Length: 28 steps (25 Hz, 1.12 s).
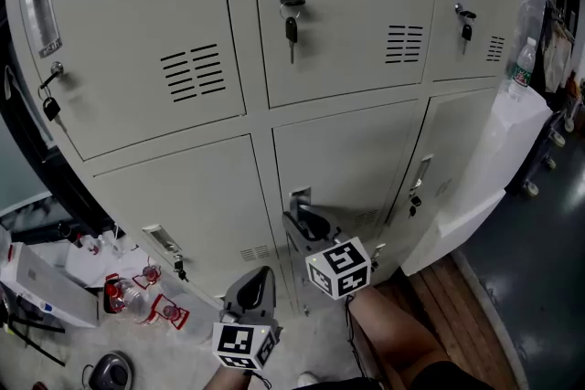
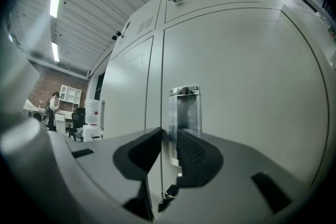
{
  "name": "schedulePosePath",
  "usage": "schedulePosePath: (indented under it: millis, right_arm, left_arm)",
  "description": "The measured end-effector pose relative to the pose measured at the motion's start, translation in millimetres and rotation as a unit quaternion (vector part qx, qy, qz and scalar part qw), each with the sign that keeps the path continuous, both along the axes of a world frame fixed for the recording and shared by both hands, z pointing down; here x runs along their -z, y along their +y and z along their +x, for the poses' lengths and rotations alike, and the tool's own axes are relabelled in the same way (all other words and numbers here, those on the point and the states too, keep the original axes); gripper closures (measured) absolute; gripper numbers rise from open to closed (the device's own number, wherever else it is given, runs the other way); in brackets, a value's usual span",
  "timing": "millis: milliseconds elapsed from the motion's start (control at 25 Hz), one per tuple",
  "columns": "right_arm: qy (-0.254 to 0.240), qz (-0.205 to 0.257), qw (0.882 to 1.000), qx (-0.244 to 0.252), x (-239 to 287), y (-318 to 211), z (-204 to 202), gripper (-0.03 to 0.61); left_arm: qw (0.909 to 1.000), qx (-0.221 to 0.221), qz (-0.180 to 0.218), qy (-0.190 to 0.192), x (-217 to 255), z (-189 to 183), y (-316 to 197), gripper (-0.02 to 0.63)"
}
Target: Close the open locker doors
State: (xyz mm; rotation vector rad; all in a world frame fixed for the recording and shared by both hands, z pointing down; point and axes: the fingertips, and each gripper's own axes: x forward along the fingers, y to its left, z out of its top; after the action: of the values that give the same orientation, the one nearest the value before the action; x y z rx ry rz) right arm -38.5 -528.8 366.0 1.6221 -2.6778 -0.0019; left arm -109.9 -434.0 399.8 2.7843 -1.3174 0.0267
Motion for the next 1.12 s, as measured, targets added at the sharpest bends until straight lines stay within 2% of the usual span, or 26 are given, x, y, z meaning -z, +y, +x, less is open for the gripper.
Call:
schedulePosePath:
  millis: [440, 760, 1120]
  right_arm:
    - [0.021, 0.004, 1.000, 0.017, -1, 1, 5, 0.488]
    - [0.025, 0.011, 0.999, 0.015, -5, 10, 23, 0.497]
    - [-0.029, -0.021, 0.999, -0.032, -17, 13, 83, 0.451]
  left_arm:
    - [0.9998, -0.010, -0.016, -0.006, -5, 13, 2, 0.609]
    - [0.9999, -0.013, -0.005, -0.002, -2, 25, 5, 0.609]
    - [0.9998, -0.016, -0.006, -0.007, -2, 42, 20, 0.609]
